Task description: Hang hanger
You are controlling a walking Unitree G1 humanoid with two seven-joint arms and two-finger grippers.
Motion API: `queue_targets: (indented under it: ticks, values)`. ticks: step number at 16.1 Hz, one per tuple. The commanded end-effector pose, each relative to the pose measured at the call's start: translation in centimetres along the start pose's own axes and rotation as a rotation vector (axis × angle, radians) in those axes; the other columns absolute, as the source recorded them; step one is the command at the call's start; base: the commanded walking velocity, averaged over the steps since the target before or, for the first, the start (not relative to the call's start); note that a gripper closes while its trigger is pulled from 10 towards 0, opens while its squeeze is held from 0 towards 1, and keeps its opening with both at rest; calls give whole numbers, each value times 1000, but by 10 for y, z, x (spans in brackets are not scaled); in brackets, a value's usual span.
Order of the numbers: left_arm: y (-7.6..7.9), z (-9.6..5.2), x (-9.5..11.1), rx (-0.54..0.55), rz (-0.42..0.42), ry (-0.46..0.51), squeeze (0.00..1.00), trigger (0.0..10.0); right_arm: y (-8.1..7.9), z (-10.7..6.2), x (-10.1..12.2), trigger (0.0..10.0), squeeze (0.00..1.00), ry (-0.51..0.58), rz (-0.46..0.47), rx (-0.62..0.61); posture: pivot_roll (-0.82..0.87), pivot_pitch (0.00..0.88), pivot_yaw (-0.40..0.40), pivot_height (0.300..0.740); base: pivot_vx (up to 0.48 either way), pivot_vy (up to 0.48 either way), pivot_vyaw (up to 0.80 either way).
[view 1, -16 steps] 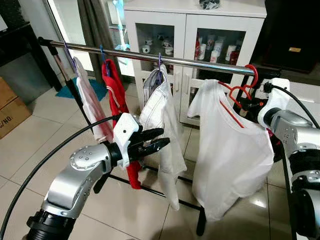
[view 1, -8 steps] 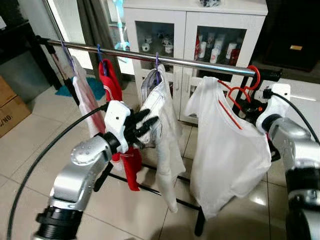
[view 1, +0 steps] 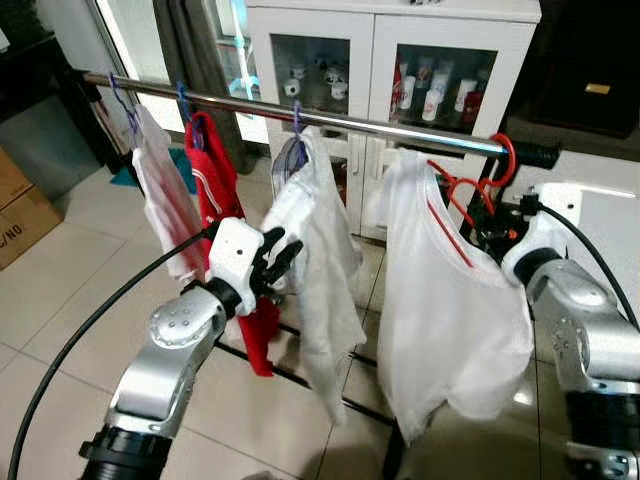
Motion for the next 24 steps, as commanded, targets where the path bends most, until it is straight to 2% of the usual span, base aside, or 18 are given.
queue_targets:
  ticks: [1,3,5,7,9,10,12,15,18,19,20,21,24]
  values:
    - [-2,3,1,13,20,1,0,10000,-12,-3,62,0,0,240,-28,39,11,0,58,740,0,0,0]
    - [-2,5,1,16,31,-6,0,10000,-17,3,62,0,0,237,-57,52,7,0,64,740,0,0,0]
    - [-2,7,-2,12,35,-18,0,10000,-20,16,58,0,0,215,-36,47,6,0,70,740,0,0,0]
    - [-2,10,-4,4,47,-36,0,10000,-21,49,41,0,0,122,-32,13,22,0,67,740,0,0,0]
    - [-3,12,-3,7,61,-38,0,10000,-20,58,35,0,0,86,-55,-8,30,0,63,740,0,0,0]
    - [-6,12,-2,21,60,-42,0,10000,-18,66,24,0,0,29,-73,-36,44,0,54,740,0,0,0]
    - [-7,11,-3,29,58,-45,0,10000,-14,68,10,0,0,-30,-100,-61,53,0,48,740,0,0,0]
    - [-11,8,-6,38,55,-63,0,10000,13,63,-15,0,0,-119,-155,-170,42,0,58,740,0,0,0]
    - [-14,11,-5,41,32,-63,0,10000,31,56,-20,0,0,-102,-199,-226,29,0,76,740,0,0,0]
    - [-16,11,-4,47,24,-64,0,10000,32,54,-18,0,0,-80,-219,-227,27,0,77,740,0,0,0]
    - [-18,11,-4,54,20,-66,0,10000,31,53,-17,2039,0,-67,-206,-219,26,0,77,740,0,0,0]
    - [-23,11,-3,77,9,-65,0,10000,26,52,-21,10000,0,-53,-167,-192,28,0,77,740,0,0,0]
    - [-24,11,-2,79,-1,-65,0,10000,22,51,-24,10000,0,-42,-66,-170,32,0,75,740,0,0,0]
Point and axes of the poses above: a point about 5 cm out from each wrist's last joint towards the gripper, its own z axis pointing out of the wrist towards the gripper, its own x axis along the axis of the wrist's last joint, y = z × x, the point moved 5 cm from there along z, pointing out of the wrist towards the gripper, and after that the axes turned 4 degrees about -z, right-handed, at the moved point
